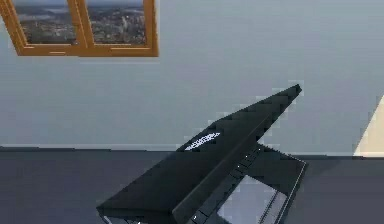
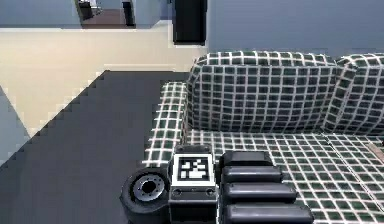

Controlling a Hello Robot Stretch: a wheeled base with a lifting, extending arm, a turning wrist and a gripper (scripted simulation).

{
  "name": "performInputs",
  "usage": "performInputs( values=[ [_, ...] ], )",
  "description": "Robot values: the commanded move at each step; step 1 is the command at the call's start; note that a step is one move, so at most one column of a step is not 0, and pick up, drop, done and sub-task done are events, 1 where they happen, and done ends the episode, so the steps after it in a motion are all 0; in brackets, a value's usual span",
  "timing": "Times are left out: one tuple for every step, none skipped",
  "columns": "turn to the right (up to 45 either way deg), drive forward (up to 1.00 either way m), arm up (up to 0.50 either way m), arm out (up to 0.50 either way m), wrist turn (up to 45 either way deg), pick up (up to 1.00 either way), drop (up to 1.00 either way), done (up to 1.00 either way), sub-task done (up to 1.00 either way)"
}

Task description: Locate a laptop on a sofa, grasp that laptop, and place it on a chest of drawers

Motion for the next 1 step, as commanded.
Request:
performInputs(
  values=[
    [0.0,0.40,0.00,0.00,0.0,0.00,0.00,0.00,0.00]
  ],
)
